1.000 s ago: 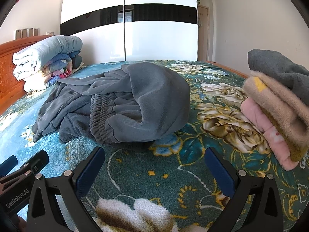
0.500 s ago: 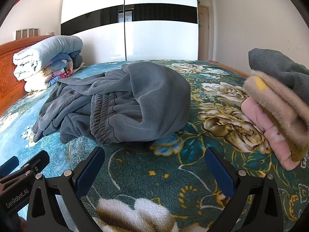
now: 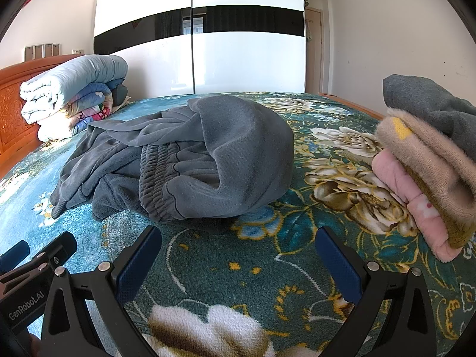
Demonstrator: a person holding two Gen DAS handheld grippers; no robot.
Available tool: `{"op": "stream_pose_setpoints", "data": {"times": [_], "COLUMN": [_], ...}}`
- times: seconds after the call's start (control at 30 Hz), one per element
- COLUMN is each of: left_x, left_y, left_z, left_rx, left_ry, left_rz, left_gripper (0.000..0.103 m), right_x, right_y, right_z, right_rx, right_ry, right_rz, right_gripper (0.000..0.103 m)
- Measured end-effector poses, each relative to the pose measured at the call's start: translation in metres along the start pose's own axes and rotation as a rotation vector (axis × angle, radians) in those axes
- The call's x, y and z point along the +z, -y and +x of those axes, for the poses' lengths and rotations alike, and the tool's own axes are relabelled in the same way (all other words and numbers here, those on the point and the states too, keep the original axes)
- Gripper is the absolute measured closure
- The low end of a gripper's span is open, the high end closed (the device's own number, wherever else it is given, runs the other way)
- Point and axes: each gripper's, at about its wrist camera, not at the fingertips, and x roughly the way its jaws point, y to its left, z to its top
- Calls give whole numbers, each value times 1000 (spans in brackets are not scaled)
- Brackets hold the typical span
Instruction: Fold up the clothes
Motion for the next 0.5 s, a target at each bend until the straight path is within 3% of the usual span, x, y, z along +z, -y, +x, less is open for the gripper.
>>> {"op": "stream_pose_setpoints", "data": {"times": [0.4,0.5], "left_x": [-1,-1], "left_y": [5,4], "left_z": [-8,-12], "left_rx": [-37,-79], "left_ry": [23,36], "left_rz": [13,8], "left_gripper": [0,0], "right_x": [0,0], "right_y": [3,7], "right_z": [-4,-7], "right_rx": [7,23], "right_ry": [7,8], "right_rz": [13,23], "right_gripper": [0,0]}}
